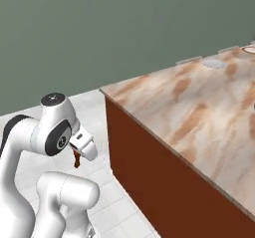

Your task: Take the chicken drumsticks from the pan and place one on each plate on the dining counter.

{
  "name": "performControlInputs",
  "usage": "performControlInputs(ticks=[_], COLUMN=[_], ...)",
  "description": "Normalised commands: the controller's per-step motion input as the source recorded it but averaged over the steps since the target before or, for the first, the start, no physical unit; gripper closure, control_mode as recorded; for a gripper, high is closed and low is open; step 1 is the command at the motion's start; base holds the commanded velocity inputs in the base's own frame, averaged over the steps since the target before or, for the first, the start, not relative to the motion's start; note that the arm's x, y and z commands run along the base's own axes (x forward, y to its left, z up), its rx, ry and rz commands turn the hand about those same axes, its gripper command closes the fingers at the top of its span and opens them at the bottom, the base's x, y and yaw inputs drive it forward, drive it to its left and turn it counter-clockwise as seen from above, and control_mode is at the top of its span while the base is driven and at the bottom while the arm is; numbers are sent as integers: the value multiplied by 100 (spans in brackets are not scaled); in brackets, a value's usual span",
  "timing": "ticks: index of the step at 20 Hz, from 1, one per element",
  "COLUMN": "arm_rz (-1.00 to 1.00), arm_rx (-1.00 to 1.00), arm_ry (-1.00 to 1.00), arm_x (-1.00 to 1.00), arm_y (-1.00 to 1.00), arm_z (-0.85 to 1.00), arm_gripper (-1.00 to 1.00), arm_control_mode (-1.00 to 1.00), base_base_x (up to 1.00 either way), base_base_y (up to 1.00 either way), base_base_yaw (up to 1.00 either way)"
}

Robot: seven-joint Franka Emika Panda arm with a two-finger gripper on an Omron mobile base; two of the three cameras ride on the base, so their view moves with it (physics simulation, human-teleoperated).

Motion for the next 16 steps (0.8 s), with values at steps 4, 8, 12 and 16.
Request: performControlInputs(ticks=[4, 8, 12, 16], arm_rz=[0, 0, 0, 0], arm_rx=[0, 0, 0, 0], arm_ry=[0, 0, 0, 0], arm_x=[0, 0, 0, 0], arm_y=[0, 0, 0, 0], arm_z=[0, 0, 0, 0], arm_gripper=[100, 100, 100, 100], arm_control_mode=[100, 100, 100, 100], base_base_x=[15, 18, 42, 76], base_base_y=[100, 100, 100, 100], base_base_yaw=[-25, -25, -31, -43])
